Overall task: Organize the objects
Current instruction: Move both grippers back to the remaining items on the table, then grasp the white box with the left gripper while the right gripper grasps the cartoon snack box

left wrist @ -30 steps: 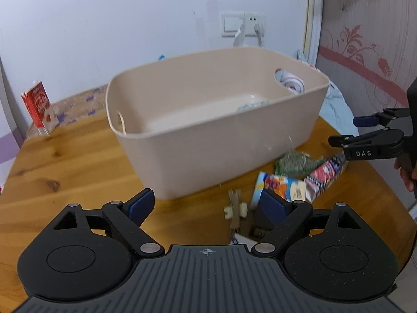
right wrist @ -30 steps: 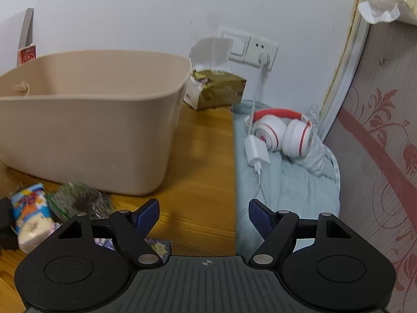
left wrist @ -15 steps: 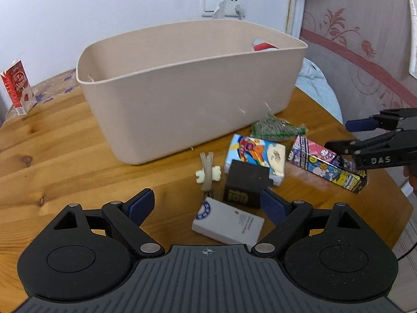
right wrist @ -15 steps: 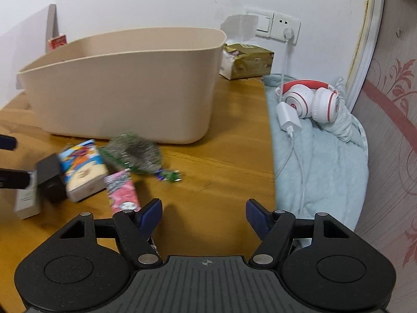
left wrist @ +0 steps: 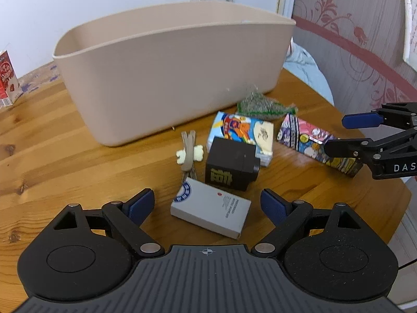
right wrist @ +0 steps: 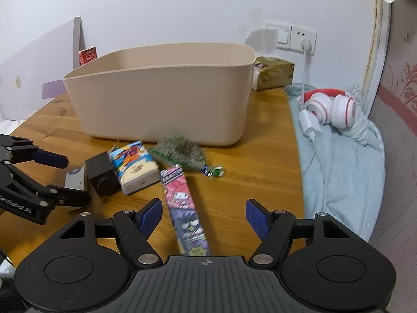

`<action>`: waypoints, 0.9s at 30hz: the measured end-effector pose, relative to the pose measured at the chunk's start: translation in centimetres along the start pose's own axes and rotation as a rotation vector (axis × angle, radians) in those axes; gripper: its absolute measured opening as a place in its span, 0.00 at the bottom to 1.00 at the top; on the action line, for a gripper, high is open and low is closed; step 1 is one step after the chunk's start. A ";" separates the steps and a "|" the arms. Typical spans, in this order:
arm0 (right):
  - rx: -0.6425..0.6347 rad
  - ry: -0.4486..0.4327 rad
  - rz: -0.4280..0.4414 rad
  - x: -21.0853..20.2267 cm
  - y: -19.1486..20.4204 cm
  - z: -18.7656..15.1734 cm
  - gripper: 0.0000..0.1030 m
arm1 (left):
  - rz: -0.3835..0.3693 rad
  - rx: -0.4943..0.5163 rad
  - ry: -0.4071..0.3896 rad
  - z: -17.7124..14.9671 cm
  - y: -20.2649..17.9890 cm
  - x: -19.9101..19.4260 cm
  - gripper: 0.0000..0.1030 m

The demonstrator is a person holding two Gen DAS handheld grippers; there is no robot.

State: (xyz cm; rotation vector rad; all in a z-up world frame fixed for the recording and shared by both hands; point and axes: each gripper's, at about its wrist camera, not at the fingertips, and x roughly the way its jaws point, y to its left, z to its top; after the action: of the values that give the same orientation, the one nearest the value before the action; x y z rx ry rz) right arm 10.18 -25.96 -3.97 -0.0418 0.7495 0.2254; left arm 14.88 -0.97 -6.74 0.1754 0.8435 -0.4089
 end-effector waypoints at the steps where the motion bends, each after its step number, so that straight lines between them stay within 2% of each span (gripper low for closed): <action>1: -0.006 0.007 0.005 0.1 0.1 -0.2 0.69 | -0.001 0.001 0.003 -0.1 0.0 0.1 0.87; 4: -0.018 0.019 0.012 0.3 0.2 -0.5 0.61 | -0.011 0.005 0.006 -0.2 -0.1 0.4 0.87; 10: -0.028 0.030 0.027 0.6 0.7 -0.8 0.44 | -0.013 0.040 -0.015 0.0 -0.3 0.3 0.64; 11: -0.033 0.030 0.028 0.6 0.8 -0.9 0.39 | -0.018 0.043 -0.011 0.1 -0.3 0.3 0.64; 13: -0.043 0.032 0.033 0.6 1.1 -0.9 0.23 | -0.021 0.050 -0.009 0.1 -0.3 0.3 0.64; 19: -0.071 0.021 0.029 0.1 1.8 -0.9 0.21 | -0.031 0.054 -0.007 -0.2 -0.2 -0.1 0.63; 27: -0.092 -0.024 0.033 -1.9 2.5 -0.3 0.21 | -0.022 0.066 -0.052 0.2 0.1 -1.8 0.63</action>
State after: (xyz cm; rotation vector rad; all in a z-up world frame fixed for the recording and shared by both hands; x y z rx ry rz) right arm 8.12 -23.90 -2.77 -0.1134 0.7163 0.2914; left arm 13.97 -0.44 -5.23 0.2158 0.7820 -0.4606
